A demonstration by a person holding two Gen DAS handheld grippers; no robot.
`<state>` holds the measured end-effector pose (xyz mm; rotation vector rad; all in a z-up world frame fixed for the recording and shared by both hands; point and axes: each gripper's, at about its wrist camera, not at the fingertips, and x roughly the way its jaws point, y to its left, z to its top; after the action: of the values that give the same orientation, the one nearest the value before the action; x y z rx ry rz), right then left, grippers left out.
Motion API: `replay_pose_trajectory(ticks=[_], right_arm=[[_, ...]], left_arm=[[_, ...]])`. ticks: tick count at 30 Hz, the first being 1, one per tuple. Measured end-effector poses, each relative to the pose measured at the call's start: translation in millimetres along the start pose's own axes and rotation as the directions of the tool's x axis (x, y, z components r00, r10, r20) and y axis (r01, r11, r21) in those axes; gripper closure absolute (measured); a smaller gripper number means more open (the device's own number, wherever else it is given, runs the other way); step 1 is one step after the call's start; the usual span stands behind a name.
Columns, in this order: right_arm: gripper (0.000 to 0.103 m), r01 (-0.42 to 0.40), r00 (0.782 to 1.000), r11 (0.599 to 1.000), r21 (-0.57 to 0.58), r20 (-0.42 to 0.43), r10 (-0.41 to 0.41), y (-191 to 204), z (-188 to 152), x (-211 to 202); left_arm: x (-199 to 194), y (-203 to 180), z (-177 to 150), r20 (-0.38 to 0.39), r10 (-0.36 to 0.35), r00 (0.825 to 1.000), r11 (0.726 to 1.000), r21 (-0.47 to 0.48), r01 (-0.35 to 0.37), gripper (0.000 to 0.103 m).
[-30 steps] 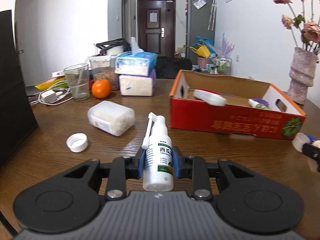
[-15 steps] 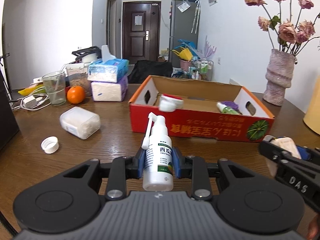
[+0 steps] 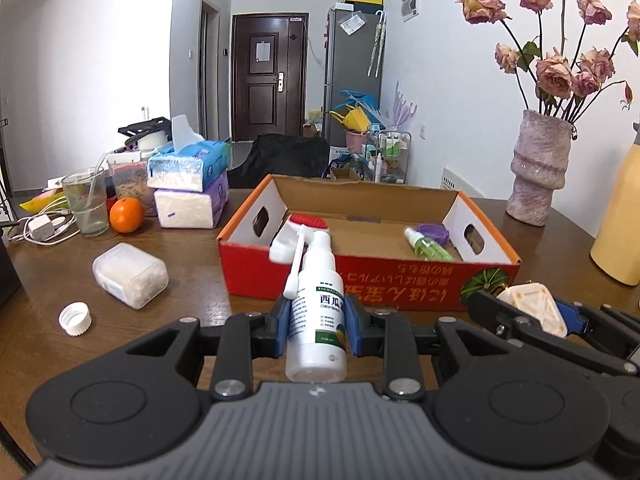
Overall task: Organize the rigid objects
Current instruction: 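Carry white spray bottle with left tool while right tool carries square plug to box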
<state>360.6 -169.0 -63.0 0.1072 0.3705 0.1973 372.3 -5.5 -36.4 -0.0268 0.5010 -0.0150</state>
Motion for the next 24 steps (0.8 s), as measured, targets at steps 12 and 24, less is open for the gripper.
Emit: replay_pose_trajectory(ticks=[12, 24], right_arm=[[0.065, 0.005, 1.000, 1.000, 0.002, 0.016, -0.006, -6, 16, 14], [0.065, 0.009, 0.999, 1.000, 0.015, 0.033, -0.009, -12, 34, 44]], left_arm=[[17, -12, 25, 0.024, -0.020, 1.000, 1.000, -0.010, 0.020, 0.074], [43, -16, 43, 0.034, -0.028, 0.999, 0.999, -0.039, 0.029, 0.074]])
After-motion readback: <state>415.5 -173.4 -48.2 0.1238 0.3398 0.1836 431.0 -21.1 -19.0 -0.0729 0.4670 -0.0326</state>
